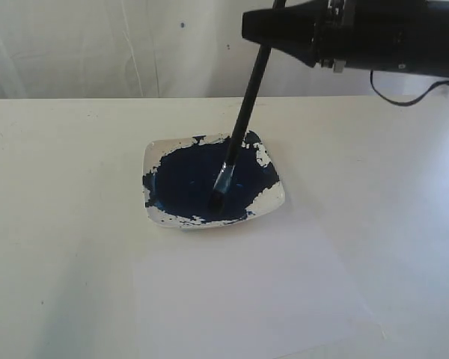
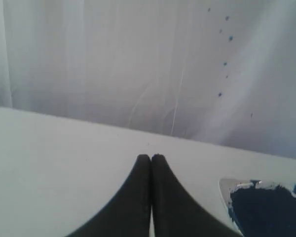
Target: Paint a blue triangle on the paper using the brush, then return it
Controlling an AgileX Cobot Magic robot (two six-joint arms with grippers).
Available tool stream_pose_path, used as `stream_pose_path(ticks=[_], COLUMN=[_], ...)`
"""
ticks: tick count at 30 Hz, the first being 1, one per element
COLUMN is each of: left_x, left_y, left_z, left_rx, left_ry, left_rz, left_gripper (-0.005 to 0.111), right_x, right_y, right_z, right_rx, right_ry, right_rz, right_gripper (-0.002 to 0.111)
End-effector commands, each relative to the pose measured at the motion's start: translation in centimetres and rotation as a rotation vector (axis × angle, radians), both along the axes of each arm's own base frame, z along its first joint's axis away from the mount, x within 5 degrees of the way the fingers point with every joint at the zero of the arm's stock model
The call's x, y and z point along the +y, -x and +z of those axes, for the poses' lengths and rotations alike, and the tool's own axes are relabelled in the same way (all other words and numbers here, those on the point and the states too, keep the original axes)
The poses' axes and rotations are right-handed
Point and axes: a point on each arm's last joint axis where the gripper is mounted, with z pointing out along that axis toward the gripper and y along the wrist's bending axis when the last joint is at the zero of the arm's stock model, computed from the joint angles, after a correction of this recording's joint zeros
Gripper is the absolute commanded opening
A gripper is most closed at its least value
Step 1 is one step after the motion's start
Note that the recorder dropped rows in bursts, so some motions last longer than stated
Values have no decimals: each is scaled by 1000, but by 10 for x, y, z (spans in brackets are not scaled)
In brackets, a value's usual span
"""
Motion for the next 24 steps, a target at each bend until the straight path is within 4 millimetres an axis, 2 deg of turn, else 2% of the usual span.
stream_pose_path(ticks=[1,4,8,11,13,15,17,22,24], left_x=[-2,-18,-62,-96,-118,-136,-147,-149,-152], left_y=[-28,-61,-97,-109,-111,-114,-120,-140,-145], left_z=[30,34,15,4,4,5,4,-16,-21], left_rx=[134,325,620,764,800,774,755,839,810], left_ry=[-40,-111,-374,-617,-657,-667,-620,-490,-446], left_rz=[-18,-125,-371,-640,-863,-1086,-1229,-1350,-1404], left_gripper=[0,0,0,0,0,0,0,0,0], right_x=[-3,-3,-3,-3,-3,-3,-3,-3,-3], right_y=[9,10,10,10,10,11,12,13,14], right_z=[-10,-14,-14,-14,-14,-15,-17,-20,-22], right_rx=[17,30,30,30,29,24,18,12,16], right_ry=[-11,-8,-8,-8,-5,14,36,69,72], right_rz=[-4,-4,-4,-4,-3,6,16,31,32], right_gripper=[0,0,0,0,0,0,0,0,0])
